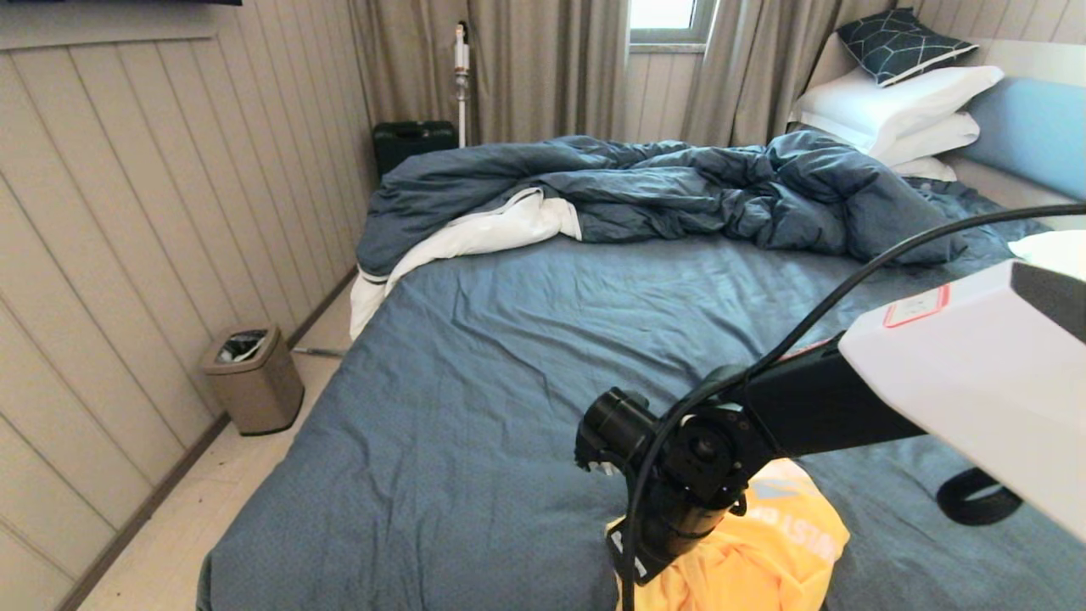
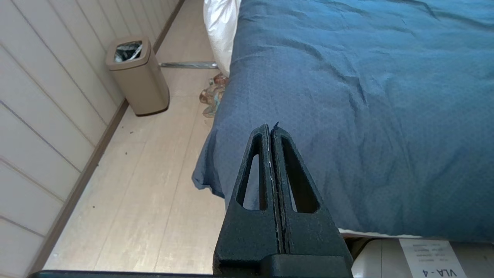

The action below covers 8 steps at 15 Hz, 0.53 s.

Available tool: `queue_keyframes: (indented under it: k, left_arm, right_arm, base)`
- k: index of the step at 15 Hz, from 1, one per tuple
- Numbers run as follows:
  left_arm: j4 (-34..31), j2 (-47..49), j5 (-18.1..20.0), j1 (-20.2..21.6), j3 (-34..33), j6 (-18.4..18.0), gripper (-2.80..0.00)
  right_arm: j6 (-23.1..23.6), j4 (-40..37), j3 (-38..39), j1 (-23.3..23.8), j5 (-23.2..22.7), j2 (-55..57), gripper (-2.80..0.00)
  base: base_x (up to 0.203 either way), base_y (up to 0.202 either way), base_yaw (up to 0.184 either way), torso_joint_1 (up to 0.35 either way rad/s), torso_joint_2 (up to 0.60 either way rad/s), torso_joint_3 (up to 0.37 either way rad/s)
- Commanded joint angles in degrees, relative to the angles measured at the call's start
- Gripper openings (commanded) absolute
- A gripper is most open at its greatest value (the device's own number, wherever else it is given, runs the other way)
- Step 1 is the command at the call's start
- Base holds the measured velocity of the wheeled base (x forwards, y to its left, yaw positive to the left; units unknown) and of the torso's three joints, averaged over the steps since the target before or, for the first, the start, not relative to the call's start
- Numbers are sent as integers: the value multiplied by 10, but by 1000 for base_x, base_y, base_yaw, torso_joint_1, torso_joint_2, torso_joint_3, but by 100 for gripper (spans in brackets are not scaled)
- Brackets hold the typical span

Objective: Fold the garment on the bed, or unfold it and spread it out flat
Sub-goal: Fold the yellow T-shirt

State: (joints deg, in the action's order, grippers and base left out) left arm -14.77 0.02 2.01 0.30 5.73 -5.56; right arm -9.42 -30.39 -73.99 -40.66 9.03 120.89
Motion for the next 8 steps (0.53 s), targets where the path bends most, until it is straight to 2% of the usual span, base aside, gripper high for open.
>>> queue_keyframes:
  k: [1, 8]
  left_arm:
    - [-1, 1, 1, 0, 1, -1, -280]
    - [-1, 1, 1, 0, 1, -1, -280]
  right_arm:
    - [-1, -2, 2, 1, 0, 2, -280]
    - [-2, -2, -8, 2, -1, -1, -280]
  base:
    - [0, 0, 0, 0, 0, 0]
    - [0, 0, 0, 0, 0, 0]
